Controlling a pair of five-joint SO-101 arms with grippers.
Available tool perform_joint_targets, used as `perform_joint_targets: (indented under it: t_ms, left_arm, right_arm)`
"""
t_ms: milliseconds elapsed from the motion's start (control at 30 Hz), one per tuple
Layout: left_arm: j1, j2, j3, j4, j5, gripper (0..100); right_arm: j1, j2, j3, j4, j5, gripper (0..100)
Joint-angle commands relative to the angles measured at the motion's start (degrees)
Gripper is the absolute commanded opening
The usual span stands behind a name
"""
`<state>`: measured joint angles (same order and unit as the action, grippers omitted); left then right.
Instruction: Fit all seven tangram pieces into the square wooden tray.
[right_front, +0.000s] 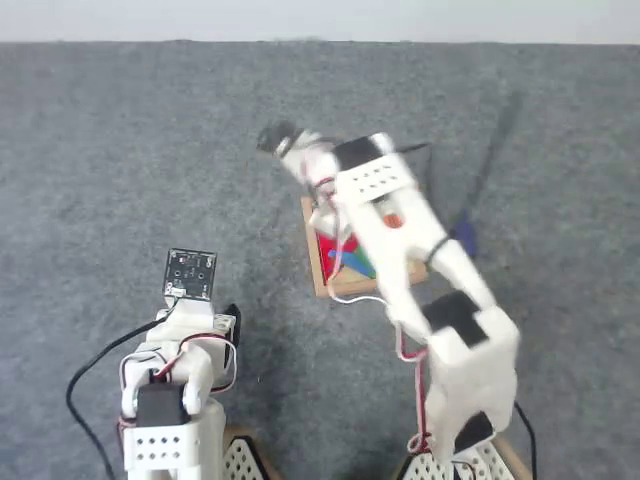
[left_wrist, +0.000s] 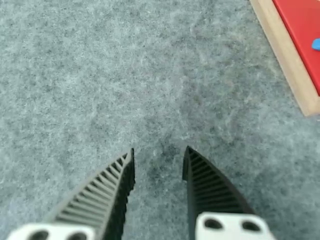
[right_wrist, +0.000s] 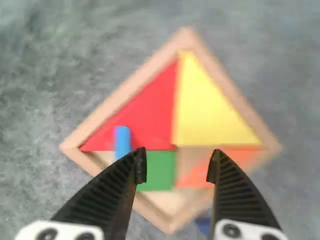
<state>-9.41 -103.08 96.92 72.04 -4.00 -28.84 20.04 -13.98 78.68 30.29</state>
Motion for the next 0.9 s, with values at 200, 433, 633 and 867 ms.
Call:
perform_joint_targets:
  t_ms: [200,433,633,867]
  left_arm:
    - [0.1,-1.6,-0.5,0.5,-0.4,15]
    - [0.1,-1.6,-0.5,0.5,-0.4,15]
    - [0.1,-1.6,-0.5,0.5,-0.4,15]
    - [0.1,-1.6,-0.5,0.5,-0.4,15]
  right_arm:
    - [0.5,-39.0,32.1,-14.3,-8.3,6.3]
    - [0.2,-43.3,58.5,-32.3,-8.5,5.8]
    - [-3.6,-38.1,58.7,-33.2,-8.6,5.8]
    - [-2.9,-32.0,55.6,-34.0,-8.8,5.8]
